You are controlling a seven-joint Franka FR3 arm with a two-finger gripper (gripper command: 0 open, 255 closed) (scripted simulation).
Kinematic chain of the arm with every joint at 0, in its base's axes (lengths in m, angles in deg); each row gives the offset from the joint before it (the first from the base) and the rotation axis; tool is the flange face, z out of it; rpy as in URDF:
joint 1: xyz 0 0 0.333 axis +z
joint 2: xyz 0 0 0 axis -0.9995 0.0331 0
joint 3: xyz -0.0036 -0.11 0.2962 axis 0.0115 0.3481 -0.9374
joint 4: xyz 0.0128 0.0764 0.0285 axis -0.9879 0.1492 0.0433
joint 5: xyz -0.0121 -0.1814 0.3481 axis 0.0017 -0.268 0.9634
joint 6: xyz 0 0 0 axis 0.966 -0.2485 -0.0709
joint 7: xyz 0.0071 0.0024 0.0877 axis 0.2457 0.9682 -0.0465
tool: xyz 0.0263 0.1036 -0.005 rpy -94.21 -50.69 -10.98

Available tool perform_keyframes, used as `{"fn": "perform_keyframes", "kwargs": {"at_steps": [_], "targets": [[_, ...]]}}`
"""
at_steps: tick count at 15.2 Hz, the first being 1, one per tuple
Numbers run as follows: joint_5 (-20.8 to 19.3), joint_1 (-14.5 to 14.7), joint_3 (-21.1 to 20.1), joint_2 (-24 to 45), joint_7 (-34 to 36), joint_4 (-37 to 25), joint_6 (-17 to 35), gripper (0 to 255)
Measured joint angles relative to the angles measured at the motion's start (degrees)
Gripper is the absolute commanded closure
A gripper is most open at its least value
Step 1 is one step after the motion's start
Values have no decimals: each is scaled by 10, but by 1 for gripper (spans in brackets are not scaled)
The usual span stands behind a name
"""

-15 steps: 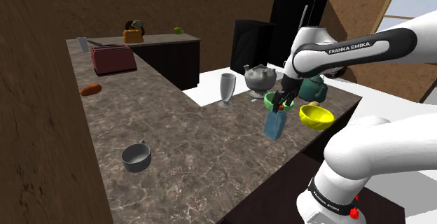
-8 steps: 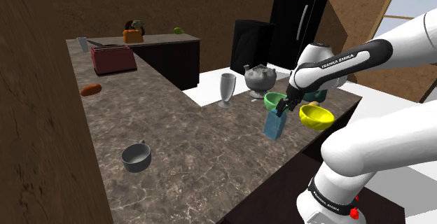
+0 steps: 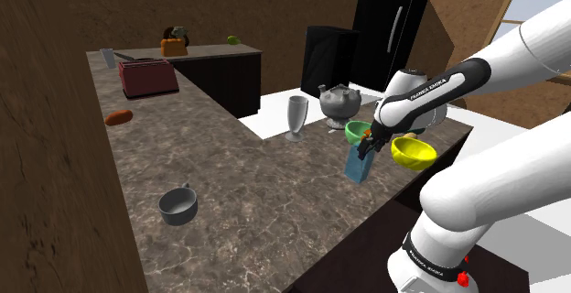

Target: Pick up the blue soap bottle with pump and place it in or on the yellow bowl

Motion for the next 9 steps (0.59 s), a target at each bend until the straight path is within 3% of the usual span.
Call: {"fn": "perform_keyframes", "kwargs": {"at_steps": [5, 6, 9], "targets": [[0, 1, 1, 5, 0, 0, 6, 0], [0, 1, 1, 5, 0, 0, 6, 255], [0, 1, 1, 5, 0, 0, 6, 255]]}}
